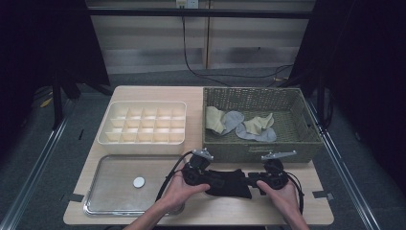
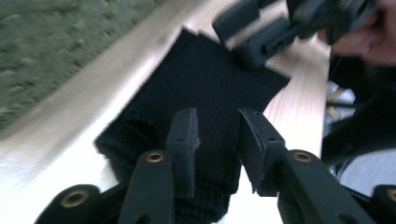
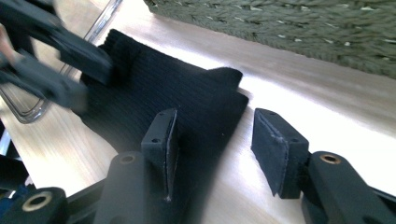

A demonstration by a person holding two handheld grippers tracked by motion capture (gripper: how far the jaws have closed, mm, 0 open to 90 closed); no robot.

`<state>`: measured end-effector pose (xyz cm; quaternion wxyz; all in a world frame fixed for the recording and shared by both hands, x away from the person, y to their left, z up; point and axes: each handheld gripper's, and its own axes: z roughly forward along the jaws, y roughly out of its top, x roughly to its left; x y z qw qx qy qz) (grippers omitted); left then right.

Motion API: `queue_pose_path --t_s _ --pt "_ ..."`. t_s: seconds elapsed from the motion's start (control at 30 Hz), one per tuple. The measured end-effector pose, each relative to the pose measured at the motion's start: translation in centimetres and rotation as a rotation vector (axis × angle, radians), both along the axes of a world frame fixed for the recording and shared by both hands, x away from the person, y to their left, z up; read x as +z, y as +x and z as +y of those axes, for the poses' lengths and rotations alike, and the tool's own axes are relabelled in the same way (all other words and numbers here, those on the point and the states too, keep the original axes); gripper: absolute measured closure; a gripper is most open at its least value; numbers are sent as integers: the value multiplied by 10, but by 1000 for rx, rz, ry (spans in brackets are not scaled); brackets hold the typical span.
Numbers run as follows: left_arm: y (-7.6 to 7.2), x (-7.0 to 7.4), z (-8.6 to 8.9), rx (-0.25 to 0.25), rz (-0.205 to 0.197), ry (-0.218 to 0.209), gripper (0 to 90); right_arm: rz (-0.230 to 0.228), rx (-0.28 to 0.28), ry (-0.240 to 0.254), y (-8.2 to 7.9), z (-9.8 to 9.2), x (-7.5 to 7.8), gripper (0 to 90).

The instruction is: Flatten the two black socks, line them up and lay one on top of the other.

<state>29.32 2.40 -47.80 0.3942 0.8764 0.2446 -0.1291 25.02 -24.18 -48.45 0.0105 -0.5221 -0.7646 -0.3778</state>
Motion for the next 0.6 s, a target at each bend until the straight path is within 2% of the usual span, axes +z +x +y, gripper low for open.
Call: queue_pose_path --t_s 0.07,0.23,0.37,0.4,0.57,0.6 --pt "-1 -1 -2 -5 3 -7 653 -2 2 -2 1 2 -1 505" --pt "-2 -9 -7 -11 -14 18 668 22 18 -10 4 9 -8 502" --pt "-3 -12 -9 8 -34 31 710 18 28 -10 1 11 -8 523" --pt "-3 -13 -9 2 -27 24 714 23 27 -1 0 11 -8 544" --pt "-5 -16 -9 24 -61 29 791 39 42 29 -1 13 -11 599" --pt "-5 -18 -9 23 -44 13 804 47 45 46 -1 14 -11 626"
